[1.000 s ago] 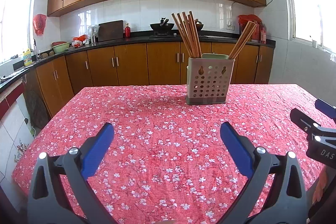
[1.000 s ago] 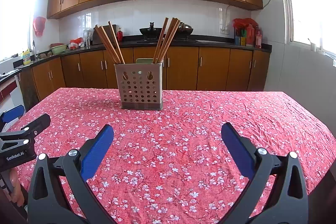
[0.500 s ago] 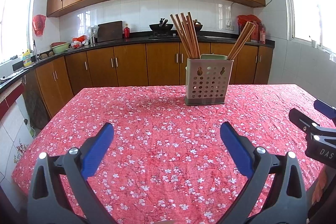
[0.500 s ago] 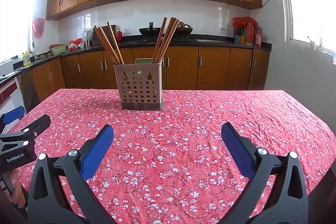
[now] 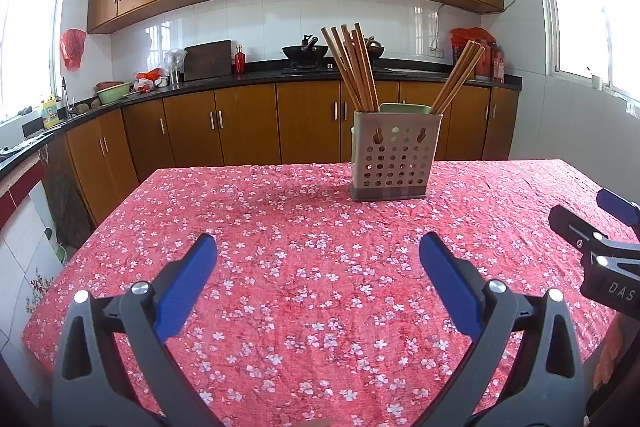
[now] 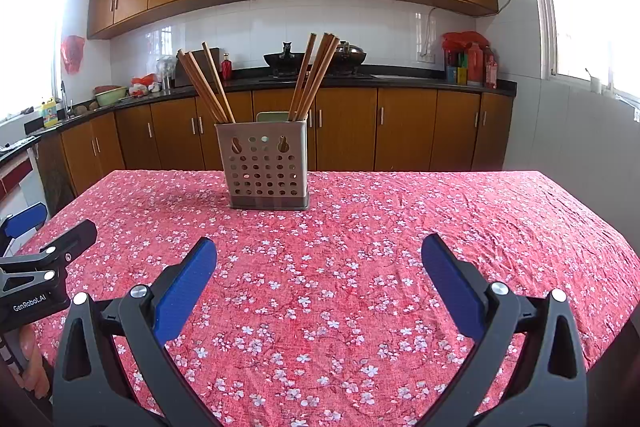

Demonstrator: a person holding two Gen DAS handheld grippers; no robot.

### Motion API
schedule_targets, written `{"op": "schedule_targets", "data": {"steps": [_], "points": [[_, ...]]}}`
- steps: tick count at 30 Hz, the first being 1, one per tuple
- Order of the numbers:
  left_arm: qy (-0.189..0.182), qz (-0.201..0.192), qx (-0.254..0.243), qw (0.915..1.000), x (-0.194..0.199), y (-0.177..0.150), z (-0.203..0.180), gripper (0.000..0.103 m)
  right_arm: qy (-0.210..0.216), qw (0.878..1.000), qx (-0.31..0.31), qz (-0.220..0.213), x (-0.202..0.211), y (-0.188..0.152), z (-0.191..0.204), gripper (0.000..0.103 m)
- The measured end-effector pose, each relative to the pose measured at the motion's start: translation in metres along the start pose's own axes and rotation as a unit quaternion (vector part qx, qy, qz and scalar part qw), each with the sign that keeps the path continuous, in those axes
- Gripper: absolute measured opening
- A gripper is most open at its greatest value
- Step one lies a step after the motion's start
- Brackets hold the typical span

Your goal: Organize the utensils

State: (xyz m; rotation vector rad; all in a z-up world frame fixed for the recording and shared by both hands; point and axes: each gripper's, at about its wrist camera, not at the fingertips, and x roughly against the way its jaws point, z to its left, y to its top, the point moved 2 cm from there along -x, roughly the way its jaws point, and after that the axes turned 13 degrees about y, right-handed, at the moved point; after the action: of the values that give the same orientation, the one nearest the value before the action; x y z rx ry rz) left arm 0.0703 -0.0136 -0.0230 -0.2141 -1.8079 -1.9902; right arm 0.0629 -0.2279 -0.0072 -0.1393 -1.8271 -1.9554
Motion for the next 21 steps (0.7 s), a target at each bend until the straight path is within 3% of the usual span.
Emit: {"op": "schedule_targets", "data": {"steps": [21], "points": [[0.001, -0.003, -0.005, 1.0, 0.0005, -0.0001, -0.0015, 0.099, -0.001, 1.0, -0.002, 0.001, -0.0006, -0.0002, -0.0001, 0.101]]}}
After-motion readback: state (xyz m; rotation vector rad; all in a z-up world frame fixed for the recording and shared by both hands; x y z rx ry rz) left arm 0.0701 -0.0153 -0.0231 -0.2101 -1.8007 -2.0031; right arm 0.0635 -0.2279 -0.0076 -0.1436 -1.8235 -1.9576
